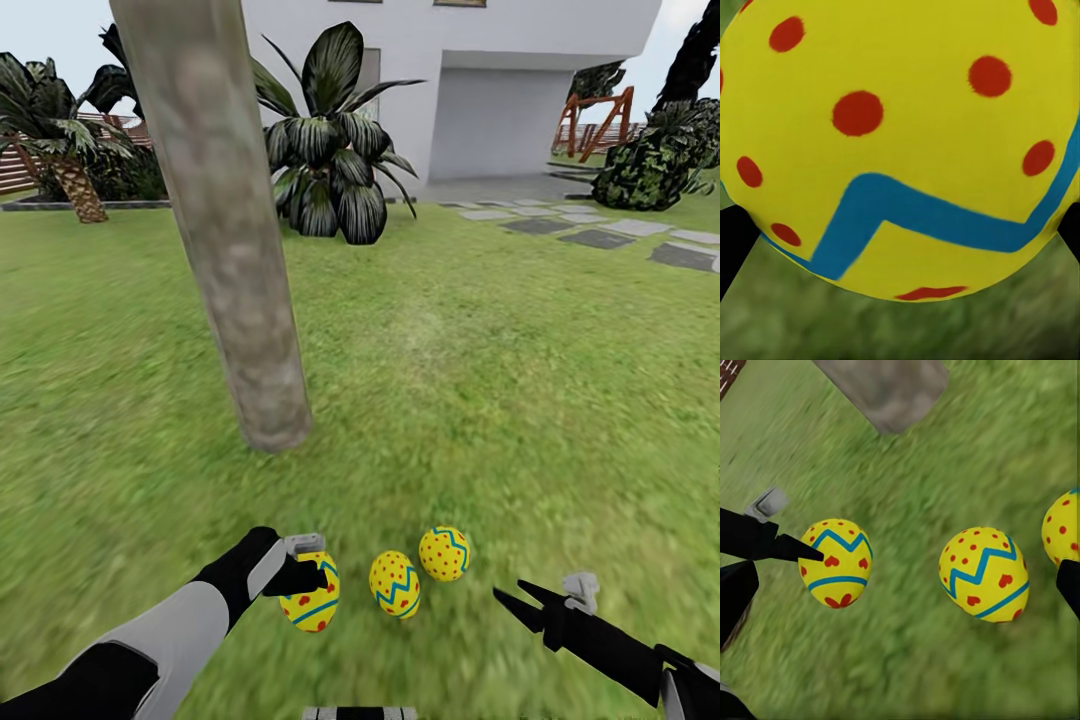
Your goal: Take the three Easter eggs out of the wicker basket on the lawn in the garden, then place them on the lawn next to a single tree (choose any tree) so that all three eggs are next to the same tree and none are left in the basket.
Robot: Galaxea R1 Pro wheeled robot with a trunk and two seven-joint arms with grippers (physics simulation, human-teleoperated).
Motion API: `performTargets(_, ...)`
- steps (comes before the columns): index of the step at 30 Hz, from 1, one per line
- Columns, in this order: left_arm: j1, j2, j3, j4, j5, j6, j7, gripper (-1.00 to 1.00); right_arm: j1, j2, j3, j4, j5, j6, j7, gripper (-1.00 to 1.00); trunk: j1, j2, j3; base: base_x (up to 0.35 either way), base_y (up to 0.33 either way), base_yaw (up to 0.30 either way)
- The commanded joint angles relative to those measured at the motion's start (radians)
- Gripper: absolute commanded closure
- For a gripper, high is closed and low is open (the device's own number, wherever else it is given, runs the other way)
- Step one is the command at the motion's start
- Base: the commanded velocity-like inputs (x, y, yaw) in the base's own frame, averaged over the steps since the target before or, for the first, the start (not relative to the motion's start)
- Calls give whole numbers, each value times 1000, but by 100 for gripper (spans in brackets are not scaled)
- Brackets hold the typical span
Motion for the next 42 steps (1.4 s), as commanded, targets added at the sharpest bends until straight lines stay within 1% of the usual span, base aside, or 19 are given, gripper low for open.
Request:
performTargets(1, 0, 1, -7, -2, 11, 3, 9, 100, -1, 0, -2, -1, 3, 8, 5, -100, 0, -1, -5, 0, 0, 0)
performTargets(10, 0, -1, -7, -2, 7, -11, 11, 100, -2, 1, -2, -1, 3, 8, 5, -100, 4, -3, -40, 0, 0, 0)
performTargets(15, 0, 0, -8, -2, 6, -42, 13, 100, -2, 2, -2, -1, 3, 8, 5, -100, 6, -4, -59, 0, 0, 0)
performTargets(21, 0, 0, -37, -2, 6, -101, 14, 100, -2, 4, -2, -1, 3, 7, 5, -100, 9, -5, -82, 0, 0, 0)
performTargets(29, 0, 0, -43, -2, 6, -114, 14, 100, -2, 4, -2, 0, 3, 7, 5, -100, 13, -7, -113, 0, 0, 0)
performTargets(31, 0, 0, -43, -2, 5, -136, 14, 100, -2, 4, -2, 0, 3, 7, 5, -100, 14, -8, -121, 0, 0, 0)
performTargets(35, 0, 0, -44, -2, 5, -154, 13, 100, -2, 4, -2, 1, 3, 7, 5, -100, 15, -9, -136, 0, 0, 0)
performTargets(37, 0, 0, -53, -2, 4, -165, 14, 100, -2, 4, -2, 2, 3, 7, 5, -100, 16, -9, -144, 0, 0, 0)
performTargets(40, 0, -1, -76, -2, 6, -177, 14, 100, -2, 4, -2, 2, 3, 7, 5, -100, 16, -9, -144, 0, 0, 0)
performTargets(42, 0, -1, -79, -2, 6, -179, 13, 100, -2, 4, -2, 2, 3, 7, 5, -100, 16, -9, -144, 0, 0, 0)
